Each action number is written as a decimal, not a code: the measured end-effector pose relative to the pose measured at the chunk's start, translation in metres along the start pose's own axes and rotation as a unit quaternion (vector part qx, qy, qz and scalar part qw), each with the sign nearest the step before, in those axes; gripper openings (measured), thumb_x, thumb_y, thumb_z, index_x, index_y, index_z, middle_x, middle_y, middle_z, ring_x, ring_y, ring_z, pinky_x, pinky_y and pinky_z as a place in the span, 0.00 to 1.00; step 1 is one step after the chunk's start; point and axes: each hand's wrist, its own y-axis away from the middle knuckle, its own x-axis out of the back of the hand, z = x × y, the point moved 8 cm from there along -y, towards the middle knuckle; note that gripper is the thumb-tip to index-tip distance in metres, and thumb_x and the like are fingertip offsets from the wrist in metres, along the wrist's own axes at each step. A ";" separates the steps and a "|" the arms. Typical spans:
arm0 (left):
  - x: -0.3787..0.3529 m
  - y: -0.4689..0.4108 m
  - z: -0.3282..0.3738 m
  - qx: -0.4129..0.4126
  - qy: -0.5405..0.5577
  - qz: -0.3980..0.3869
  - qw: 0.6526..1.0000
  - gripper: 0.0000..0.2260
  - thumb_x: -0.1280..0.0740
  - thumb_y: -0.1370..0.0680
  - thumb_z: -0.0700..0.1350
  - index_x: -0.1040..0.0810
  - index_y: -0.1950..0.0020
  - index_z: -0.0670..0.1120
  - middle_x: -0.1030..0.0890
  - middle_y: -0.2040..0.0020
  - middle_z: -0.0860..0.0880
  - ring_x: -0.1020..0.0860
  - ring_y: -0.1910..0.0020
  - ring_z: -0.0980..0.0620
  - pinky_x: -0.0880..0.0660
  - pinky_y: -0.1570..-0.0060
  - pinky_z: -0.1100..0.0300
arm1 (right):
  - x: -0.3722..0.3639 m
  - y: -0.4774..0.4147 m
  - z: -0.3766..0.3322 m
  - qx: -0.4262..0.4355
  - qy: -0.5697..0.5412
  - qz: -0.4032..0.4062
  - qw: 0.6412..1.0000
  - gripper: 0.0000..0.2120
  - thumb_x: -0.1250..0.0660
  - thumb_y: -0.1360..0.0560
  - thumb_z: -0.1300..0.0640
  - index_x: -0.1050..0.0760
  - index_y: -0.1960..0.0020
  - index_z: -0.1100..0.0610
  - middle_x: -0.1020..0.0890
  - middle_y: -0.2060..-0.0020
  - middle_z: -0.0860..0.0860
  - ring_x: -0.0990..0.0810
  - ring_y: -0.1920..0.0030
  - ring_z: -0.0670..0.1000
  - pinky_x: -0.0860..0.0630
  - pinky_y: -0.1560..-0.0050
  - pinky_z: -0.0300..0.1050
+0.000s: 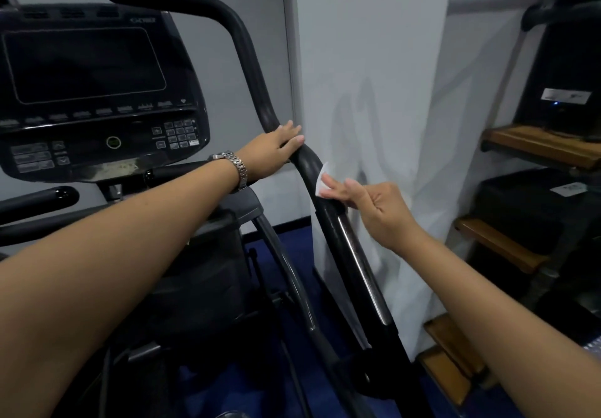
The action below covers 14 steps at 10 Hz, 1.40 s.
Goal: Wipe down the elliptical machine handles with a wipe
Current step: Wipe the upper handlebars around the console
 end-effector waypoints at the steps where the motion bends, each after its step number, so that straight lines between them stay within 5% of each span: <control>1: 0.001 0.002 0.001 -0.013 -0.019 0.003 1.000 0.22 0.51 0.18 0.54 0.41 0.25 0.49 0.45 0.23 0.50 0.47 0.25 0.53 0.50 0.28 0.57 | 0.004 0.010 0.002 0.011 -0.007 -0.011 1.000 0.20 0.46 0.19 0.50 0.17 0.47 0.58 0.17 0.45 0.49 0.21 0.39 0.48 0.28 0.34 0.52; 3: 0.003 0.003 0.005 -0.016 -0.037 0.002 0.999 0.22 0.51 0.17 0.53 0.40 0.25 0.49 0.44 0.24 0.50 0.45 0.25 0.53 0.48 0.28 0.57 | -0.003 0.004 -0.011 0.015 0.003 0.009 1.000 0.20 0.45 0.19 0.48 0.18 0.47 0.57 0.16 0.47 0.49 0.21 0.40 0.45 0.26 0.36 0.47; 4: 0.003 0.004 0.006 -0.018 -0.039 0.002 0.999 0.22 0.51 0.17 0.53 0.41 0.25 0.48 0.44 0.24 0.49 0.45 0.25 0.52 0.49 0.28 0.58 | 0.006 0.017 0.005 -0.005 -0.018 0.024 1.000 0.19 0.45 0.18 0.51 0.18 0.46 0.57 0.16 0.48 0.49 0.21 0.39 0.48 0.26 0.36 0.50; 5: 0.003 0.003 0.005 -0.017 -0.036 0.006 0.999 0.21 0.51 0.17 0.53 0.40 0.25 0.49 0.44 0.24 0.49 0.45 0.25 0.52 0.49 0.28 0.57 | 0.012 0.016 0.018 -0.038 0.000 0.060 0.997 0.22 0.45 0.19 0.45 0.16 0.50 0.55 0.15 0.53 0.56 0.19 0.46 0.63 0.23 0.46 0.65; 6: 0.003 0.003 0.006 -0.017 -0.037 0.007 0.999 0.21 0.51 0.17 0.53 0.40 0.25 0.49 0.44 0.24 0.49 0.45 0.25 0.52 0.48 0.28 0.57 | 0.005 0.023 0.012 -0.029 0.004 0.074 0.997 0.15 0.45 0.17 0.51 0.19 0.45 0.47 0.15 0.52 0.51 0.16 0.50 0.52 0.22 0.45 0.56; 7: 0.003 0.002 0.005 -0.020 -0.044 0.006 0.999 0.21 0.51 0.17 0.53 0.40 0.25 0.48 0.44 0.24 0.49 0.45 0.25 0.52 0.48 0.28 0.57 | 0.005 0.034 0.010 -0.024 -0.047 0.059 0.997 0.15 0.46 0.17 0.56 0.21 0.41 0.54 0.18 0.43 0.46 0.23 0.37 0.45 0.29 0.33 0.48; 8: 0.002 0.001 0.004 -0.021 -0.039 0.007 0.999 0.21 0.51 0.17 0.53 0.40 0.25 0.48 0.43 0.24 0.49 0.45 0.25 0.52 0.48 0.27 0.56 | 0.002 0.020 0.002 -0.014 -0.012 0.060 0.998 0.20 0.46 0.18 0.46 0.19 0.43 0.55 0.17 0.45 0.53 0.22 0.38 0.55 0.27 0.36 0.59; 9: 0.002 0.002 0.003 -0.016 -0.040 0.006 0.999 0.21 0.51 0.17 0.53 0.40 0.25 0.48 0.43 0.24 0.49 0.45 0.25 0.53 0.48 0.27 0.56 | -0.008 -0.002 -0.008 0.001 0.095 0.046 0.994 0.38 0.51 0.23 0.31 0.19 0.49 0.62 0.19 0.54 0.67 0.18 0.53 0.62 0.25 0.51 0.61; 10: 0.002 0.001 0.004 -0.016 -0.041 -0.001 0.999 0.22 0.51 0.17 0.53 0.40 0.25 0.48 0.44 0.24 0.49 0.46 0.25 0.53 0.49 0.27 0.56 | -0.007 0.002 -0.011 0.076 0.180 0.018 0.981 0.23 0.52 0.19 0.40 0.25 0.36 0.45 0.19 0.44 0.57 0.16 0.61 0.55 0.23 0.58 0.56; 11: 0.002 0.002 0.003 -0.016 -0.034 0.007 0.999 0.21 0.51 0.17 0.53 0.40 0.25 0.48 0.44 0.24 0.49 0.46 0.25 0.52 0.48 0.27 0.56 | -0.004 0.005 -0.009 0.086 0.179 -0.022 0.980 0.19 0.53 0.19 0.41 0.27 0.37 0.37 0.22 0.38 0.49 0.16 0.55 0.60 0.22 0.54 0.60; 12: 0.002 0.004 0.005 -0.014 -0.030 0.009 0.999 0.21 0.51 0.17 0.53 0.40 0.25 0.48 0.44 0.24 0.50 0.46 0.25 0.53 0.49 0.28 0.57 | -0.011 -0.008 -0.017 0.066 0.216 -0.031 0.974 0.24 0.53 0.20 0.41 0.23 0.38 0.45 0.21 0.39 0.51 0.16 0.51 0.60 0.22 0.53 0.60; 13: 0.003 0.005 0.006 -0.019 -0.029 0.007 0.999 0.22 0.51 0.17 0.52 0.40 0.25 0.48 0.44 0.24 0.49 0.46 0.25 0.53 0.49 0.28 0.57 | -0.012 0.005 -0.018 0.068 0.208 -0.046 0.975 0.23 0.52 0.19 0.43 0.21 0.39 0.49 0.21 0.39 0.48 0.19 0.41 0.55 0.22 0.45 0.55; 14: 0.003 0.005 0.004 -0.026 -0.023 0.009 0.999 0.22 0.51 0.17 0.53 0.41 0.25 0.48 0.45 0.23 0.49 0.47 0.25 0.53 0.49 0.27 0.56 | -0.003 0.010 -0.023 0.060 0.137 -0.045 0.988 0.23 0.50 0.19 0.47 0.18 0.44 0.55 0.18 0.44 0.44 0.25 0.37 0.40 0.26 0.36 0.45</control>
